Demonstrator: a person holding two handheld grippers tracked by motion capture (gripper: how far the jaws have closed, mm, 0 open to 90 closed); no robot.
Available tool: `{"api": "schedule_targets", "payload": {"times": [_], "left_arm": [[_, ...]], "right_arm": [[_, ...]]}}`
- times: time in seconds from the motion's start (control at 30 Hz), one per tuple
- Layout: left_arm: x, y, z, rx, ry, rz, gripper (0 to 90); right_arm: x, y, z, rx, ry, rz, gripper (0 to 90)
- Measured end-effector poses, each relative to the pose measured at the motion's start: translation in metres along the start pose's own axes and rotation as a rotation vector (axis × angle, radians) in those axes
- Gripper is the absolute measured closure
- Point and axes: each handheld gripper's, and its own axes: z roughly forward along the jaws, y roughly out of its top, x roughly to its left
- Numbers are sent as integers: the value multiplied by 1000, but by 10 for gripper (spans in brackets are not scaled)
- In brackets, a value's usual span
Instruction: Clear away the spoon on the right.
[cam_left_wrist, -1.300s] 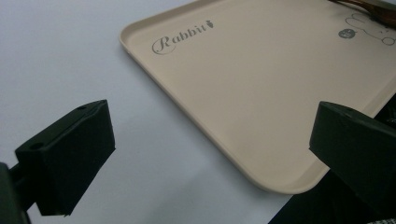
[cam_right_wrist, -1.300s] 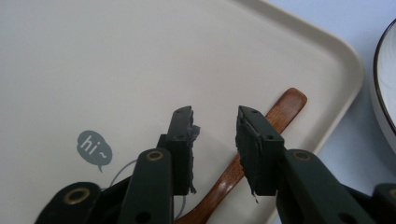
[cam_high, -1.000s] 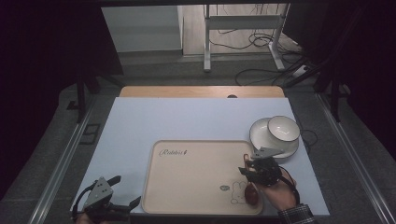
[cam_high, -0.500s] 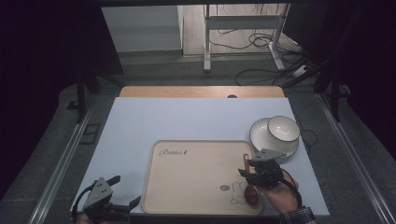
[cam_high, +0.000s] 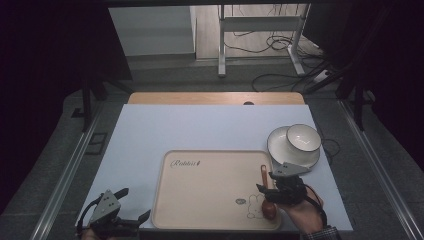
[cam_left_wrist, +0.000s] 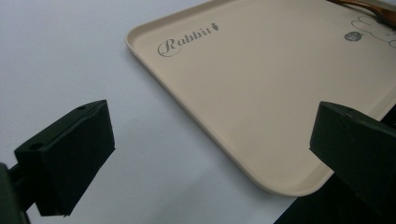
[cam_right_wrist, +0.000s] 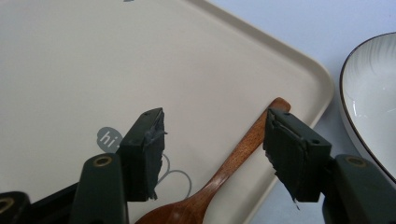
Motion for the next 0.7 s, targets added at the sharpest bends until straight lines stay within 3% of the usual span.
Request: {"api": "schedule_targets", "payload": {"times": [0.7], "left_arm": [[0,0,0,1,-2,0,0]], "right_arm": [[3,-12,-14,-29,-4,9,274]]}}
